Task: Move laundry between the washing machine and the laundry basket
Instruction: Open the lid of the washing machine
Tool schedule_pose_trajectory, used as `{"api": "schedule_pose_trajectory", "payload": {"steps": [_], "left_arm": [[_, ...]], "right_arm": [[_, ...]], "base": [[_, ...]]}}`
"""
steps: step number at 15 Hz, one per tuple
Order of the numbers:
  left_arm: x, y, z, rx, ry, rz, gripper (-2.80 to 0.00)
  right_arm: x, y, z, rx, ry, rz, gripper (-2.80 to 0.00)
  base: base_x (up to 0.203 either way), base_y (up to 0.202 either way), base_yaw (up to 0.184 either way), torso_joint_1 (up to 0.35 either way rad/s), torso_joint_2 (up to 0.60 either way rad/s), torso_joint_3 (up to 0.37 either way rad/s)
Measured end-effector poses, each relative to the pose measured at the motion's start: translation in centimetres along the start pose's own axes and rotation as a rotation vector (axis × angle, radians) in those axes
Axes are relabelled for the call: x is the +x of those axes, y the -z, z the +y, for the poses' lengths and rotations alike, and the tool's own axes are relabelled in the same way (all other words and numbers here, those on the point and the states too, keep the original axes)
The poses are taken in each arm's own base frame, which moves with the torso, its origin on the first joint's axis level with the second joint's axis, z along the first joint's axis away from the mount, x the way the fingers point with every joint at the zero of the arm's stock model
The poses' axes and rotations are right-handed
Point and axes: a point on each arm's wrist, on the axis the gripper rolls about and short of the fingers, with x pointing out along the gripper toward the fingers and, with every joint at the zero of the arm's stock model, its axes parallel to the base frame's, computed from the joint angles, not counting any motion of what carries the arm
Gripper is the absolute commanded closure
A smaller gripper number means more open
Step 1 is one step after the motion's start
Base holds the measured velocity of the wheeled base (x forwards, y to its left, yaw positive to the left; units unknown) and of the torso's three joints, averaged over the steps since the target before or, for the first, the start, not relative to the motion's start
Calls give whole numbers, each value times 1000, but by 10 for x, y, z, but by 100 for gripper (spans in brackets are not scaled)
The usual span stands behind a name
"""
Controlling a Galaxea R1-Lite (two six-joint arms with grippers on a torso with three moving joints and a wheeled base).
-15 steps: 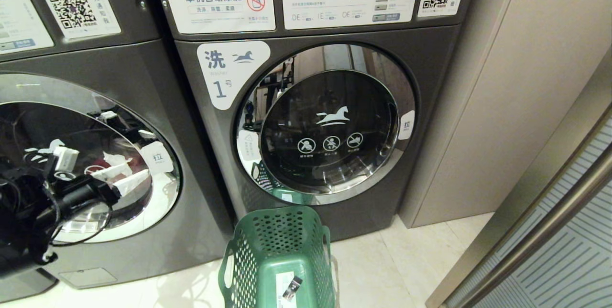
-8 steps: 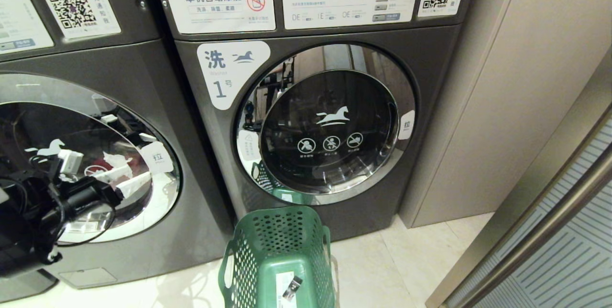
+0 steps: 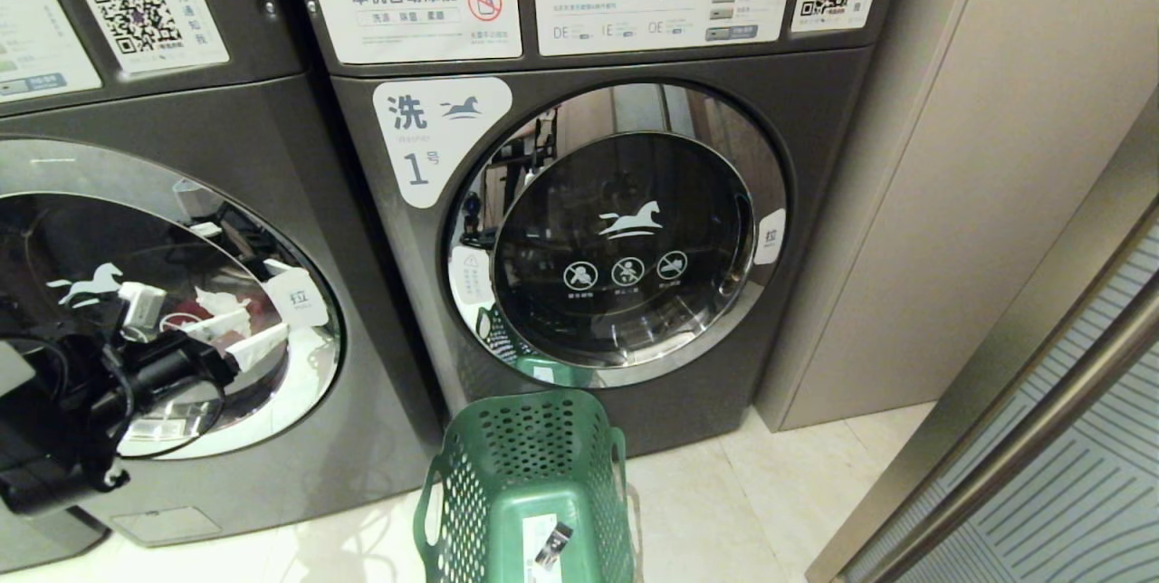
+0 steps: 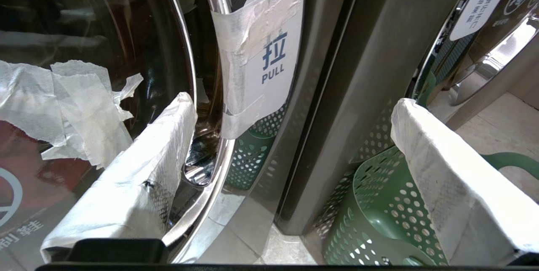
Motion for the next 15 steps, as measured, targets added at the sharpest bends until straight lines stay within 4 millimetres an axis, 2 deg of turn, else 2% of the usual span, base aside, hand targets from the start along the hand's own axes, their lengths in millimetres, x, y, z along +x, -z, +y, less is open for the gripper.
{"api": "schedule_pose_trajectory", "payload": {"steps": [15], "left_arm": [[30,9,8,24,34,-25,-280]], "right_arm": [[0,0,0,0,0,0,0]], "base": [[0,0,0,0,0,0]]}}
